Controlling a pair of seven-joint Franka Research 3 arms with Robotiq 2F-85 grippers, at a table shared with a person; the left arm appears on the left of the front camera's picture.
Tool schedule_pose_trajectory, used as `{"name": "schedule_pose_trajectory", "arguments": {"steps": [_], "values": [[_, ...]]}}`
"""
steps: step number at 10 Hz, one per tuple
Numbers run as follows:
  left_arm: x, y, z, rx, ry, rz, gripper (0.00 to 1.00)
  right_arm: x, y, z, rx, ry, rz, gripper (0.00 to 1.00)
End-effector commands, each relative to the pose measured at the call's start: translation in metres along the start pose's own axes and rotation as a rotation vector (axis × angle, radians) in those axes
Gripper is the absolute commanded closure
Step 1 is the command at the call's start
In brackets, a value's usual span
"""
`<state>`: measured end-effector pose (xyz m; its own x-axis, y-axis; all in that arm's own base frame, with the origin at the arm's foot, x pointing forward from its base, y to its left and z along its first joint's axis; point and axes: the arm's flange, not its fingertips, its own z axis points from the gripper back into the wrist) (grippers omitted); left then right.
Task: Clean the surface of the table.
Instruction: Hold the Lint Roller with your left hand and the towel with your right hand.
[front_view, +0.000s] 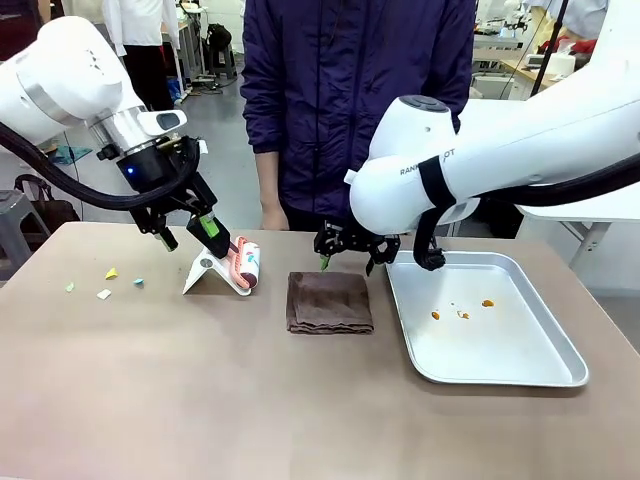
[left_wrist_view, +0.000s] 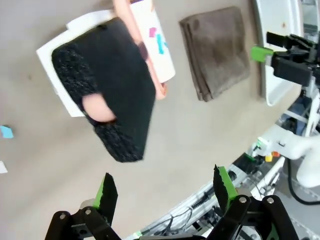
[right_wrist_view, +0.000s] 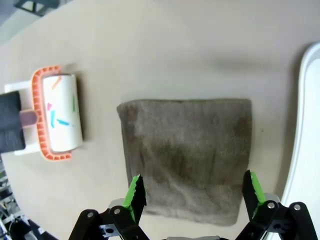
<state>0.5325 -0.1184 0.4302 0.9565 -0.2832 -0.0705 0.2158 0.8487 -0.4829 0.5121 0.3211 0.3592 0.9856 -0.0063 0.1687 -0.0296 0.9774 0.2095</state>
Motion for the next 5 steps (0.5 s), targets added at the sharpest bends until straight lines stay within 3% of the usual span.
{"name": "schedule_pose_trajectory", "arguments": {"steps": [1,5], "values": [[0.006,-0.001,-0.011,0.018,-0.032,0.070,0.00,0.015,0.011,-0.009,-0.048,-0.014,-0.050,0.00],[0.022,0.009,-0.032,-0.026,-0.155,0.192,0.00,0.021,0.006,-0.022,-0.084,0.048,-0.058,0.00]]}}
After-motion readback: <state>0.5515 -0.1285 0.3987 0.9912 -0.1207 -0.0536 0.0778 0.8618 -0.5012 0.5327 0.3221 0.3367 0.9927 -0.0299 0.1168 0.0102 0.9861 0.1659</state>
